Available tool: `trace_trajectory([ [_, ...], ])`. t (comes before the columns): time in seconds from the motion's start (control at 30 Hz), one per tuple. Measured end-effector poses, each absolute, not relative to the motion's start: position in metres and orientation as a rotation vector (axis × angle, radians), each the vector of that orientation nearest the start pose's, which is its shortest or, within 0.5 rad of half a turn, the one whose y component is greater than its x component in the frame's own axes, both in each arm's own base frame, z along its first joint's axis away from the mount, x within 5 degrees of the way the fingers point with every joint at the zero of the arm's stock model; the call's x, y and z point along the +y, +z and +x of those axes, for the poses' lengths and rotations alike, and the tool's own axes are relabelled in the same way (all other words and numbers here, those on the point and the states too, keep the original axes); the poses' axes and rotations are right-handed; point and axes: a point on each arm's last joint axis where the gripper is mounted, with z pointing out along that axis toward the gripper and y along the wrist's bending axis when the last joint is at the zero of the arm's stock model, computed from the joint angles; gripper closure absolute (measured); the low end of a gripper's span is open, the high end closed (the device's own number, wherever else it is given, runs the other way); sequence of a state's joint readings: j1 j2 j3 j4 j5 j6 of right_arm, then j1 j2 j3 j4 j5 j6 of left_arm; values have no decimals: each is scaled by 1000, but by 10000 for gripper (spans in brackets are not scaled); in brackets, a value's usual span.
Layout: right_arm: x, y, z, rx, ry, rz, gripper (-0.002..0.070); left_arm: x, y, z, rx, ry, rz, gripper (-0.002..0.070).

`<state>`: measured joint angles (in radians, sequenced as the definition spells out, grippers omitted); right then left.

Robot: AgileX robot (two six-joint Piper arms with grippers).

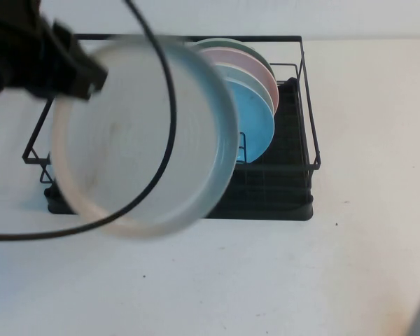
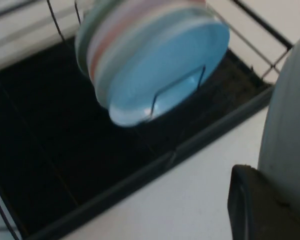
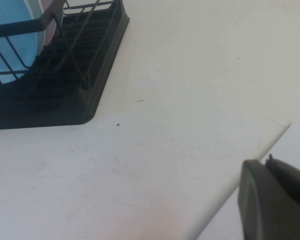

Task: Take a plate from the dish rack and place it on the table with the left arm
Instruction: Place the plate from the table

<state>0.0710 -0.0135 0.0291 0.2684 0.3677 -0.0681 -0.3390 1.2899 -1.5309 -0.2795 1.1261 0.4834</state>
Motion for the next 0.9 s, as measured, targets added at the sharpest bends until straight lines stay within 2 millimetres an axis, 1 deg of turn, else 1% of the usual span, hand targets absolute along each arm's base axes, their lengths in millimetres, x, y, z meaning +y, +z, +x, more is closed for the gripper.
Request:
trace_trajectory([
  [0.07,12,172,52,1861,265,38,696,-99,426,231,2260,-357,887,632],
  [0.13,12,172,52,1861,265,38,696,-93,403,233,2351,-466,834,632],
  [0.2,12,172,52,1861,265,38,696,-88,381,232,2406,-621,779,632],
  [0.37,12,172,52,1861,265,38,696,-81,332,219,2427,-980,618,632],
  [0.47,12,172,52,1861,265,38,696,-80,295,210,2448,-1101,502,632],
  [0.5,12,172,52,1861,265,38,696,-79,283,208,2454,-1114,450,632],
  [0.6,12,172,52,1861,265,38,696,-75,250,208,2480,-1076,297,632],
  [0.67,12,172,52,1861,265,38,696,-72,233,211,2507,-1038,215,632],
  [0.77,12,172,52,1861,265,38,696,-70,215,219,2544,-1007,130,632],
  [0.9,12,172,52,1861,265,38,696,-71,196,231,2587,-1033,40,632],
])
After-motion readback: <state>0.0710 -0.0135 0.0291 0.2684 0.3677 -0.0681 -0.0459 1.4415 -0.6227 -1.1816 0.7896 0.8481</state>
